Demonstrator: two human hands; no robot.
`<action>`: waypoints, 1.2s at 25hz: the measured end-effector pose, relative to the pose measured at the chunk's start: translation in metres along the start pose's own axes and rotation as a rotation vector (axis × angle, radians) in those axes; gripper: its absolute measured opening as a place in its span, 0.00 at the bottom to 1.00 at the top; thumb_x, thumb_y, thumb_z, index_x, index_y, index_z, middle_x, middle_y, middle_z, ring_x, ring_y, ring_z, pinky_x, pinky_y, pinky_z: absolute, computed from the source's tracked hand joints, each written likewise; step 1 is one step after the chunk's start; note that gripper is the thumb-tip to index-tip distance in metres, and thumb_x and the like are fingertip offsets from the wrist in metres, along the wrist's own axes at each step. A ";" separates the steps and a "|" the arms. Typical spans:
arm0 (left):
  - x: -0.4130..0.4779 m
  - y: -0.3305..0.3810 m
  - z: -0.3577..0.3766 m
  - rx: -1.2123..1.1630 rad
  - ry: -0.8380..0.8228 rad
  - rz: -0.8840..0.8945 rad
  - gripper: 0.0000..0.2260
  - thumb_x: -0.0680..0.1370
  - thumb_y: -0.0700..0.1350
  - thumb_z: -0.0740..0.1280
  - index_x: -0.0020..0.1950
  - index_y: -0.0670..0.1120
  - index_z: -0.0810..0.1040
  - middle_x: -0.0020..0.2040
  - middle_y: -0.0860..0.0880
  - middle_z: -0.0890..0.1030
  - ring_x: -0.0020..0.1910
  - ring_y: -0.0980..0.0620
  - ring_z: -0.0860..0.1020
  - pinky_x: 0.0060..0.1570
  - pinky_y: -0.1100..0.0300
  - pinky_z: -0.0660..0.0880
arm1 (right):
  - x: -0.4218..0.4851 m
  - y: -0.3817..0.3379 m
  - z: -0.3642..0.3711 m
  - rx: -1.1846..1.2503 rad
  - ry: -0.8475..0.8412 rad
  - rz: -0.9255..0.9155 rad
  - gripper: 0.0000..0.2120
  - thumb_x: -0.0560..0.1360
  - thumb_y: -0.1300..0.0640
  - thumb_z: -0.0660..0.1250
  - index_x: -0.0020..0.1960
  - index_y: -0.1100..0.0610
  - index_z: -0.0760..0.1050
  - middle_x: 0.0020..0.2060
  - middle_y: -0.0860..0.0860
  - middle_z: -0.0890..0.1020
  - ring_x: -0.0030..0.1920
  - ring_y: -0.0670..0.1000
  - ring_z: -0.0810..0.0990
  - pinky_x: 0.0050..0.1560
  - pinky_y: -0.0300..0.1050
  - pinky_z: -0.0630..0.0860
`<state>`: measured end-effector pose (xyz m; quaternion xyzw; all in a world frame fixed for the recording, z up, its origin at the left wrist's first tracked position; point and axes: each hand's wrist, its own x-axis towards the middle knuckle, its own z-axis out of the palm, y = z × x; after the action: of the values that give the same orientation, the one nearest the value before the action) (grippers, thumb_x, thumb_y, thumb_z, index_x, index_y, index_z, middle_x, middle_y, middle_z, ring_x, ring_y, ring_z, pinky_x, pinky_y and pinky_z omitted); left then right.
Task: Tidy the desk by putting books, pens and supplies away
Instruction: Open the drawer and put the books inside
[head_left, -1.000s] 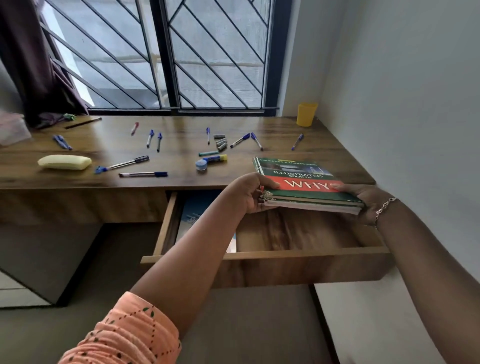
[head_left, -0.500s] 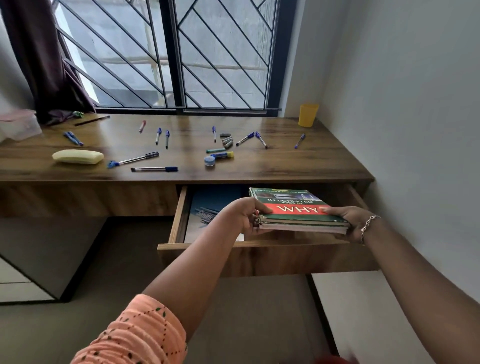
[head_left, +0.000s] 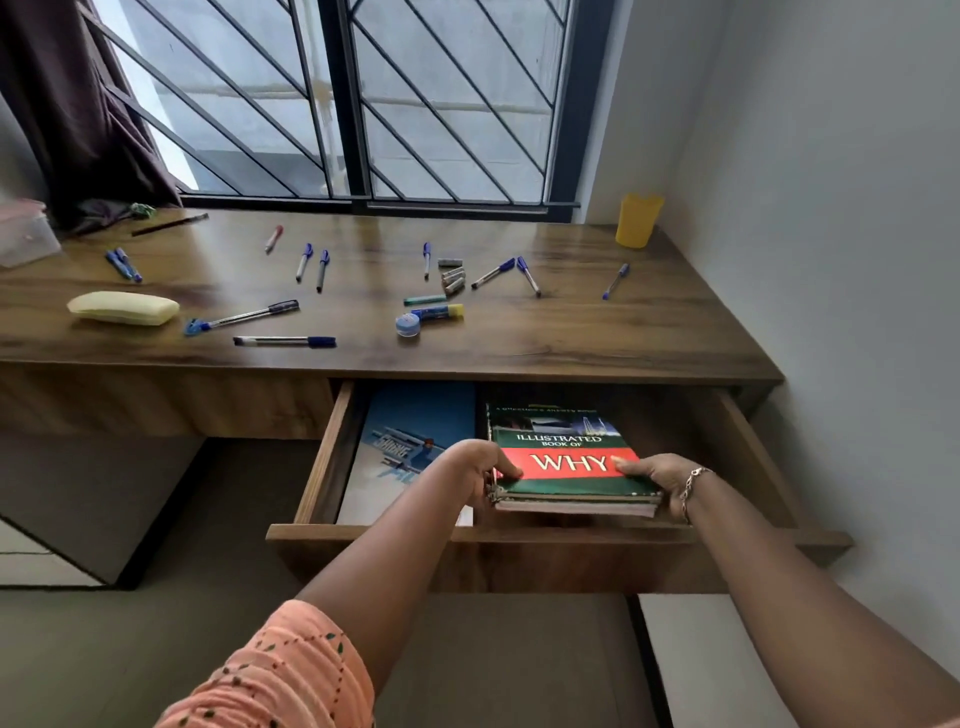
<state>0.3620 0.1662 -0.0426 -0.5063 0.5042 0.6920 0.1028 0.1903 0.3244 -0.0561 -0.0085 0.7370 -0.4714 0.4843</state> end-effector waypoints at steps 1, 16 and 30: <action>0.007 0.001 0.001 0.016 0.016 0.001 0.04 0.75 0.33 0.64 0.41 0.37 0.71 0.41 0.44 0.73 0.36 0.50 0.72 0.36 0.59 0.71 | 0.011 0.001 0.001 -0.020 -0.009 0.018 0.07 0.73 0.61 0.67 0.43 0.66 0.74 0.26 0.57 0.82 0.25 0.53 0.82 0.27 0.44 0.80; 0.043 -0.005 0.022 0.904 0.417 0.102 0.13 0.78 0.44 0.65 0.61 0.41 0.73 0.59 0.43 0.78 0.57 0.44 0.77 0.48 0.57 0.73 | 0.072 0.011 0.029 -0.850 0.225 -0.020 0.30 0.66 0.53 0.76 0.62 0.62 0.70 0.61 0.58 0.76 0.60 0.58 0.76 0.62 0.51 0.73; 0.024 -0.087 0.050 1.239 0.785 0.957 0.24 0.76 0.52 0.52 0.67 0.42 0.71 0.66 0.40 0.74 0.71 0.39 0.66 0.67 0.39 0.56 | -0.014 0.081 0.075 -1.249 0.482 -1.028 0.21 0.72 0.56 0.54 0.60 0.62 0.75 0.60 0.62 0.77 0.62 0.60 0.75 0.68 0.50 0.61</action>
<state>0.3781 0.2383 -0.1150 -0.2951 0.9467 0.0384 -0.1230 0.2878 0.3242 -0.1097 -0.5083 0.8499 -0.1279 -0.0550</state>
